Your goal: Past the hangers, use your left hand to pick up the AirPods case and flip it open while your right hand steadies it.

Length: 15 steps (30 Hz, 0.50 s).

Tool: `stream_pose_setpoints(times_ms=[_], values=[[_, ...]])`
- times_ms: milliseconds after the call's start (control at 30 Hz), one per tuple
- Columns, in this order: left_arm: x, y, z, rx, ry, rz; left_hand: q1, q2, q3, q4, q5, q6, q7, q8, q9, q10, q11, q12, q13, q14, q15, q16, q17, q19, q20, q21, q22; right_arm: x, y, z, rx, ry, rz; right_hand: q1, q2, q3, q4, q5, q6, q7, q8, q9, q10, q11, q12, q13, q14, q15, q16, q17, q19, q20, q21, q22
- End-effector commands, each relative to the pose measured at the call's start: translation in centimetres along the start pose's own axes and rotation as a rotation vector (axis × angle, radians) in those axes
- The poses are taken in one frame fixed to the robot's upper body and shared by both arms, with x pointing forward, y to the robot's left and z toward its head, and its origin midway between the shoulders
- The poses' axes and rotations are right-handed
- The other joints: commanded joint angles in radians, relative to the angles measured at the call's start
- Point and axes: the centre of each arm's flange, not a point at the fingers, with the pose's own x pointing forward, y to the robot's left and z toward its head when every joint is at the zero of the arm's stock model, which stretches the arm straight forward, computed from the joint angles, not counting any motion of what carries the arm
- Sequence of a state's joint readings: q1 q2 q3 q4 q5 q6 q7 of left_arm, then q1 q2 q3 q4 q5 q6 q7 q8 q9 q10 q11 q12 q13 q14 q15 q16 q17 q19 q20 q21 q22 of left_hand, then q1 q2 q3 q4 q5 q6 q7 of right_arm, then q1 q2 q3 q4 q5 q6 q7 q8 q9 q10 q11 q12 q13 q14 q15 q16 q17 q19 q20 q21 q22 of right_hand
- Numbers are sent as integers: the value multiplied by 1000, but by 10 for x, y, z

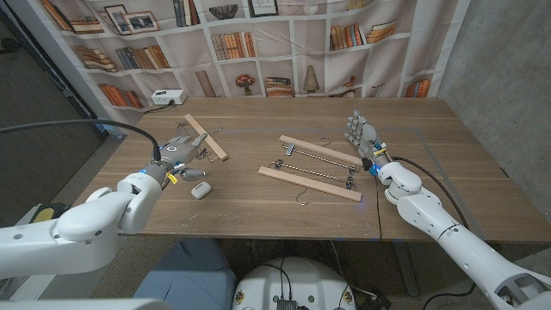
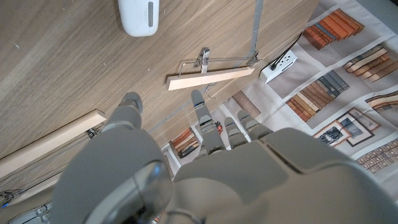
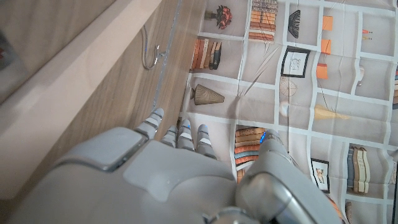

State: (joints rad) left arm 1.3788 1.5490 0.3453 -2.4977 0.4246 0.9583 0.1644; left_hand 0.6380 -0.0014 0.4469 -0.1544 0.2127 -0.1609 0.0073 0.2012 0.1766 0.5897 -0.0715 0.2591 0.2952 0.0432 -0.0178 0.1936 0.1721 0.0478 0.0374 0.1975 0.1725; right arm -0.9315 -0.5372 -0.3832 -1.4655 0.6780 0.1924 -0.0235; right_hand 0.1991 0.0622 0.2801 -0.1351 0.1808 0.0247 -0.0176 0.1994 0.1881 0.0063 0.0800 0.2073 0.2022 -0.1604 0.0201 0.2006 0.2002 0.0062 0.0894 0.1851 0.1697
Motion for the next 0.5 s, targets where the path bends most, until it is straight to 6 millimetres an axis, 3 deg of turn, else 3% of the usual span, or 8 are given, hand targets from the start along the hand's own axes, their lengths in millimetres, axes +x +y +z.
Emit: stream_pose_setpoints(times_ms=[33,500], values=[[-4,-3,-1,23,25,-9,-7,-2,4,4,-2,8,0,-2,4,2,2,0,6,1,6,3,4,-1,15,-4,0,2,-1,-4,7,5,2,13,4,7,-3,-3,1,-3,-1,4,-1,6,3,2,-5,0,3,3,-7,0,5,2],[-5,-9,0,27,39,-22,-16,-3,4,6,-8,9,0,-5,4,11,-3,1,9,8,8,4,4,-4,23,-5,0,3,-5,-6,7,9,0,13,5,7,-3,-3,1,-3,-1,5,-1,7,3,3,-5,0,4,4,-7,0,5,2]])
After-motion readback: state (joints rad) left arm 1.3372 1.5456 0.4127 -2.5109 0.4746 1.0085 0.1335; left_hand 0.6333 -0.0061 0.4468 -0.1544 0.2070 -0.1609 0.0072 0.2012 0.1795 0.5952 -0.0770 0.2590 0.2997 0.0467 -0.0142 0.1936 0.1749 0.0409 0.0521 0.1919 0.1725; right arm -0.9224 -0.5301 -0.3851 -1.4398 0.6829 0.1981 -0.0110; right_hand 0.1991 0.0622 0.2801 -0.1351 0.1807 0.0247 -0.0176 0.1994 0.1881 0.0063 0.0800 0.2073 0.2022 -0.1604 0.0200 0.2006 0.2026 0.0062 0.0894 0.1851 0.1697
